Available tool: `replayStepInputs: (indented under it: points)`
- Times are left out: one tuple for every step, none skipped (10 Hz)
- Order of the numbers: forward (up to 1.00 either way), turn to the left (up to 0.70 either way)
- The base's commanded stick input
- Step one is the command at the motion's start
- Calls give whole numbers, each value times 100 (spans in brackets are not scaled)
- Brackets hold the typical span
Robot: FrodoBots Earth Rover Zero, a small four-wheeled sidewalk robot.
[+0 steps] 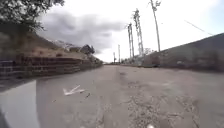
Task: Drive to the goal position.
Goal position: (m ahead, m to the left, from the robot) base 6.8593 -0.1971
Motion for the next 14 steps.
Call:
replayStepInputs:
  points:
    - [70,0]
    - [70,0]
    - [70,0]
    - [70,0]
    - [70,0]
    - [70,0]
    - [70,0]
    - [70,0]
    - [70,0]
    - [70,0]
    - [70,0]
    - [70,0]
    - [70,0]
    - [70,0]
